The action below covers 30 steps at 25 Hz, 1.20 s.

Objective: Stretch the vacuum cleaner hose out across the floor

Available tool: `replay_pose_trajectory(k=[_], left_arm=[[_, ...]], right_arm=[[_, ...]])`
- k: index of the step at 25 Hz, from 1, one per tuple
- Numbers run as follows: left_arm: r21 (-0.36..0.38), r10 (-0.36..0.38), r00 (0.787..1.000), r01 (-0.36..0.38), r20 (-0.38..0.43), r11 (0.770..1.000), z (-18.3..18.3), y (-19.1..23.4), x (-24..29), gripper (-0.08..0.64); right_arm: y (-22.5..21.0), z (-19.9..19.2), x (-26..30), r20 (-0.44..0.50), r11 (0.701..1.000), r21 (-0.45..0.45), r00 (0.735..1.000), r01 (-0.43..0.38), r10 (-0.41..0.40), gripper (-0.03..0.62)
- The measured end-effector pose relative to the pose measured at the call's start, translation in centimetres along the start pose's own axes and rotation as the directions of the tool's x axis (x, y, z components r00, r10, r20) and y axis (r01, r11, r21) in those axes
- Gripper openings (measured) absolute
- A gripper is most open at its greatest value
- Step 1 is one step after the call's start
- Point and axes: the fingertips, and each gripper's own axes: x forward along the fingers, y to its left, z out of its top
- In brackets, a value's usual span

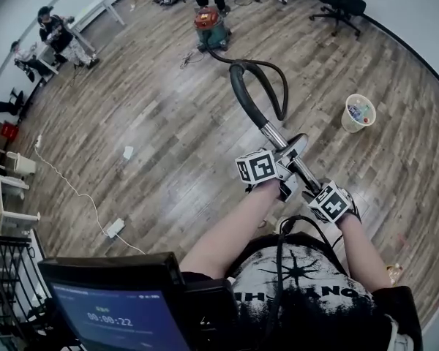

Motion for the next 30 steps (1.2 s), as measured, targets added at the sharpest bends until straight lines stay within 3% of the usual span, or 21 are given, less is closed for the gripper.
replay_pose_trajectory(k=[13,19,30], left_arm=[[-0.067,-0.039,0.999,0.037,-0.023,0.997,-1.5,-3.8,-4.6,0.06],[-0.087,-0.053,0.998,0.051,-0.022,0.995,-7.3,-4.2,-10.2,0.06],[-0.063,-0.029,1.0,0.029,0.005,0.998,-13.6,-8.2,-8.7,0.06]], right_arm=[[6.3,-0.3,-2.3,-0.055,0.998,0.048,0.998,0.029,-0.026,0.078],[12.8,-4.7,-0.3,-0.061,0.998,0.056,0.998,0.039,-0.036,0.078],[14.0,-11.2,-4.3,-0.043,1.0,0.024,0.999,0.011,-0.01,0.078]])
